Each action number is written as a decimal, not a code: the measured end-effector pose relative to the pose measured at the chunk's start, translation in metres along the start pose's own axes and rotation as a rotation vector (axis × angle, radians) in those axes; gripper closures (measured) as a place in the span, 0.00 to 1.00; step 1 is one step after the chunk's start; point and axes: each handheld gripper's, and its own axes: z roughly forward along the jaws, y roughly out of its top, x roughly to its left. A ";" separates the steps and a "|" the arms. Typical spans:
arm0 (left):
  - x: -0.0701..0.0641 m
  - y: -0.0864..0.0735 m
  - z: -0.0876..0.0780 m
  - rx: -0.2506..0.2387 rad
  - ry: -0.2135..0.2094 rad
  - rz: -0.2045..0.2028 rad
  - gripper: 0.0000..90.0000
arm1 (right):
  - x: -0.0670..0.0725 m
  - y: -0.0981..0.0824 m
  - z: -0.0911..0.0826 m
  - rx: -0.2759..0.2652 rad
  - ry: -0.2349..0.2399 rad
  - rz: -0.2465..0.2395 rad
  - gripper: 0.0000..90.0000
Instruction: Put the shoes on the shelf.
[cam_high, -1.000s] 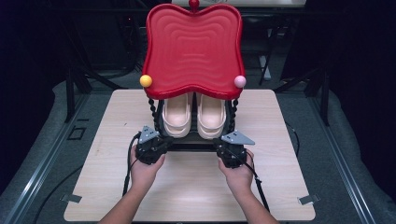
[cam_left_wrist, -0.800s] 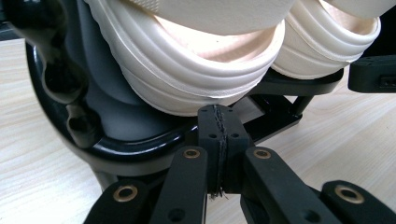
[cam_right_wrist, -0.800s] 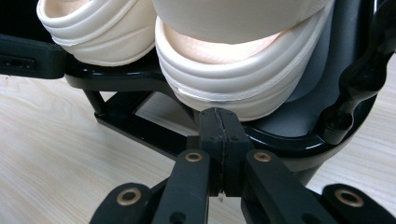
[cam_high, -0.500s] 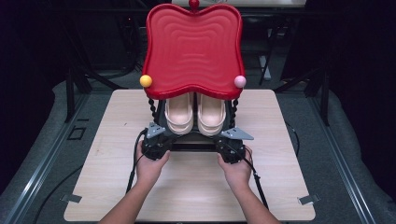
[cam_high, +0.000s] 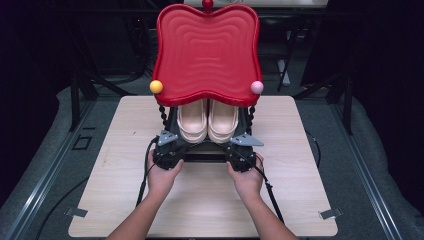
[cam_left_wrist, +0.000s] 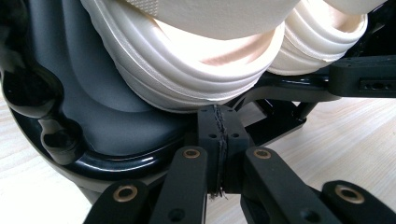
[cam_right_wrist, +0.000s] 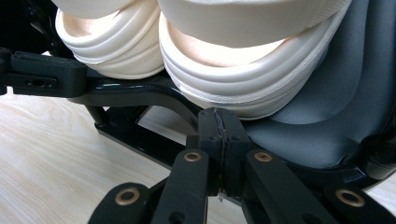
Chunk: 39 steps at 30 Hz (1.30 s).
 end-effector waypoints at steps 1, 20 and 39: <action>0.000 0.000 0.000 0.004 -0.002 0.000 1.00 | 0.000 0.000 0.000 -0.002 -0.001 -0.002 1.00; 0.001 -0.001 -0.008 -0.017 0.007 0.008 0.99 | 0.001 0.000 -0.005 -0.020 -0.004 -0.008 0.98; 0.001 -0.008 -0.031 -0.050 -0.004 0.024 0.97 | -0.001 -0.010 -0.026 -0.035 0.007 -0.041 0.96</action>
